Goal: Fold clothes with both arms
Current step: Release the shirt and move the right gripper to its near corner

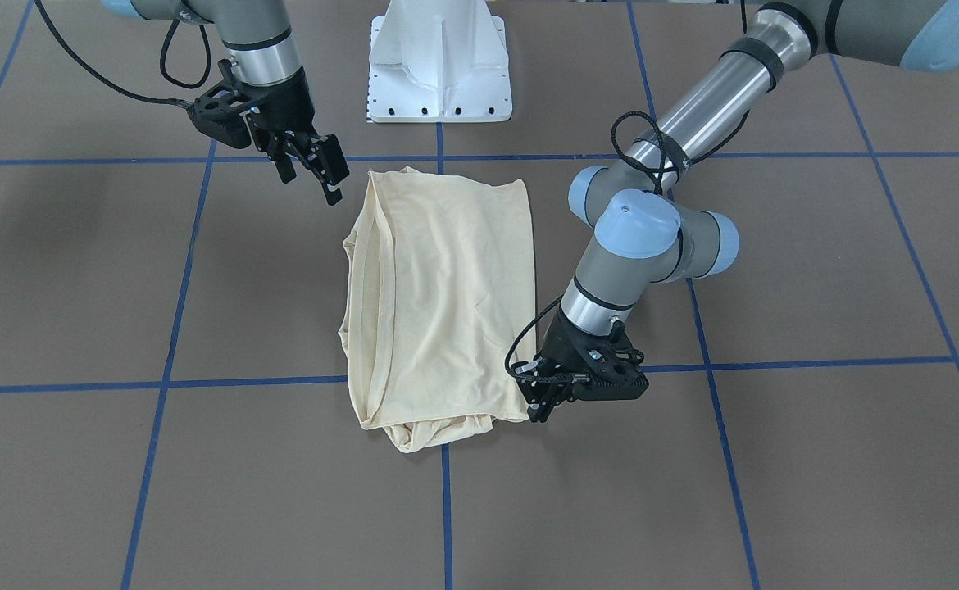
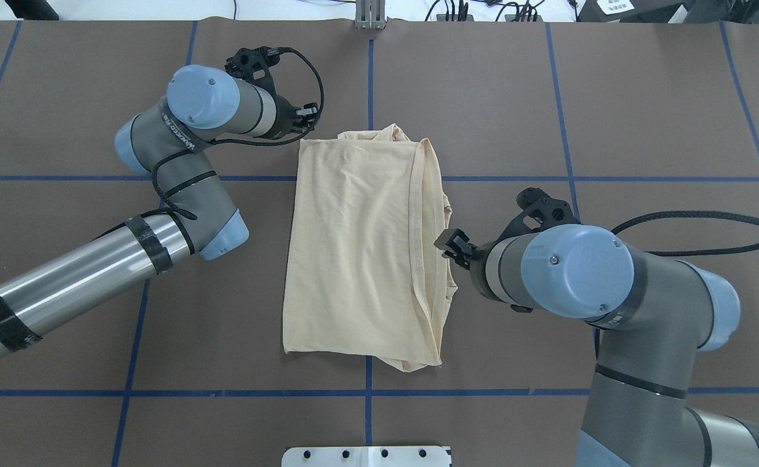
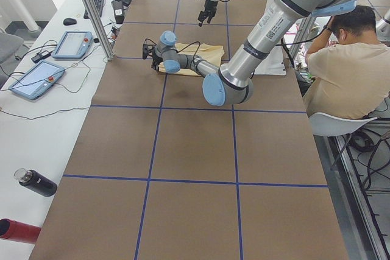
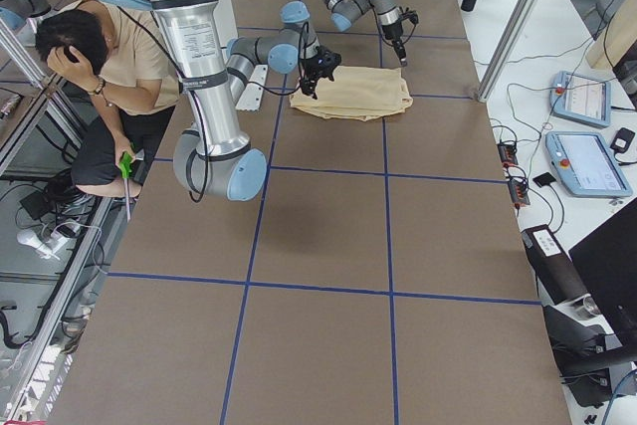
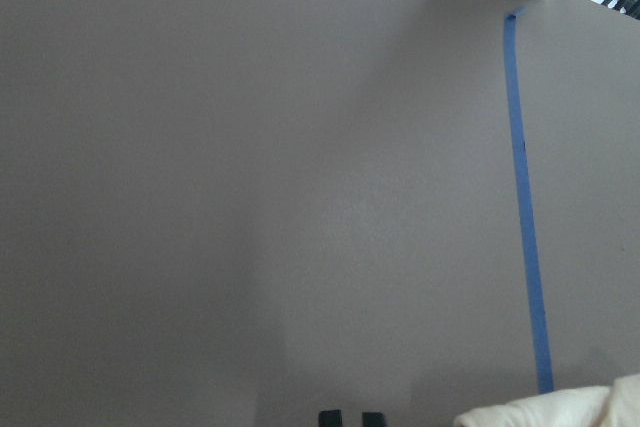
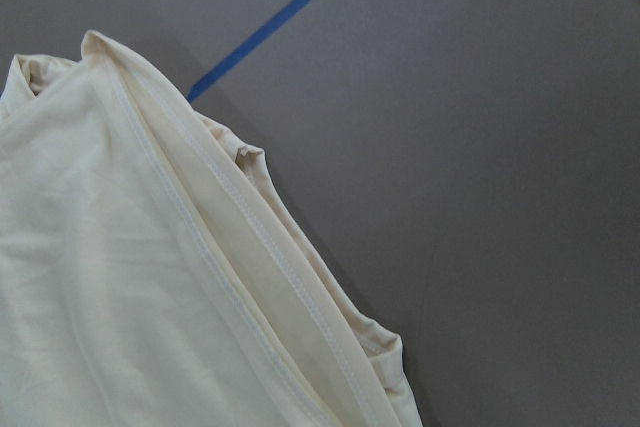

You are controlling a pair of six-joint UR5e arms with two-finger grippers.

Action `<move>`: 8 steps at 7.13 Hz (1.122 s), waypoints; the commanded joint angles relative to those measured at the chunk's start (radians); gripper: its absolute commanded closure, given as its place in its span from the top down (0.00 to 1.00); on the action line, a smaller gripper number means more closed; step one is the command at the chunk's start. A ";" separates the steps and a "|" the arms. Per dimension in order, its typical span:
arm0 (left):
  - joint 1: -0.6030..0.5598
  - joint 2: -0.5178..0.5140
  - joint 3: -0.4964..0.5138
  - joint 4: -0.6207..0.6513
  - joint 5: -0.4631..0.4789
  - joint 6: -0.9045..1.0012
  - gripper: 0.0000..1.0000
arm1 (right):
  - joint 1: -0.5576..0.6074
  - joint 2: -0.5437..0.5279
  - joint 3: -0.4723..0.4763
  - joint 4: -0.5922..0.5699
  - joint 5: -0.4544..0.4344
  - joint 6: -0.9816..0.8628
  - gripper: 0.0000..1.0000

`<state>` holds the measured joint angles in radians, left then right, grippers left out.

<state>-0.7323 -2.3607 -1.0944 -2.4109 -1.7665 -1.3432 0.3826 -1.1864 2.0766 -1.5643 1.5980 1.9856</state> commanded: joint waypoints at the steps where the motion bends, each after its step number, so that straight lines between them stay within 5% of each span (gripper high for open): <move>1: -0.007 0.003 -0.001 0.001 -0.002 0.001 0.57 | -0.115 0.021 -0.055 0.003 -0.083 0.159 1.00; 6: -0.013 0.072 -0.080 0.004 -0.004 0.002 0.57 | -0.209 0.057 -0.200 0.090 -0.115 0.522 0.92; 8: -0.025 0.179 -0.232 0.013 -0.008 0.015 0.56 | -0.191 0.070 -0.208 0.093 -0.116 0.594 0.84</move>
<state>-0.7490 -2.2473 -1.2345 -2.4034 -1.7731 -1.3380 0.1836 -1.1235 1.8789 -1.4771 1.4833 2.5363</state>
